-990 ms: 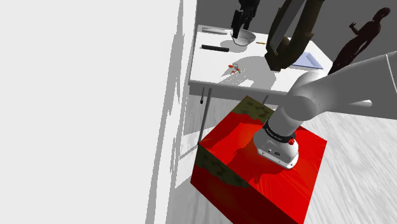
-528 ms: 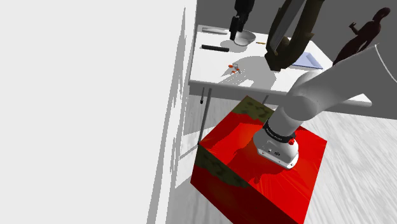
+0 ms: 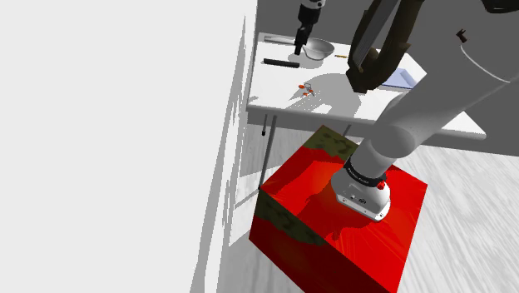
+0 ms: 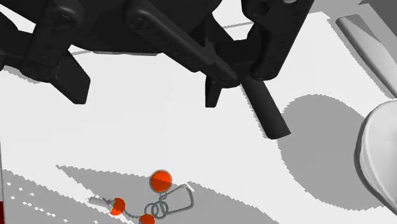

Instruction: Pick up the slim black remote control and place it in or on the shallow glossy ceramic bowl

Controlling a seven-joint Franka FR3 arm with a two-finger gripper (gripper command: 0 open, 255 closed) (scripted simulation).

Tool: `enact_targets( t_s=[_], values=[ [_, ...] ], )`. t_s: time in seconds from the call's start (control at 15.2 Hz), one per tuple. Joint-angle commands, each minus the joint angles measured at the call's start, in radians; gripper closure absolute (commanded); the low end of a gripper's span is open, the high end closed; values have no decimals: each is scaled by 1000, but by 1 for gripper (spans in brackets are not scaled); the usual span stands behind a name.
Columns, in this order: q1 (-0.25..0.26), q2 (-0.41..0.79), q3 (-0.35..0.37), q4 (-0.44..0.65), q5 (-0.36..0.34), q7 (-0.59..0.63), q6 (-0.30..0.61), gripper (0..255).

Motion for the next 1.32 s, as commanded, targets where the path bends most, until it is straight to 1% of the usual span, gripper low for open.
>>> enact_targets(
  t_s=[0.0,0.26,0.46,0.79,1.06,1.25],
  values=[
    [5,78,-29,43,30,-73,36,0],
    [0,245,-70,151,119,-225,89,0],
    [-21,376,-78,249,197,-338,110,0],
    [-89,592,-53,445,315,-500,109,0],
    [-156,765,-13,637,379,-595,79,0],
    [-161,786,-6,628,387,-600,108,0]
  ],
)
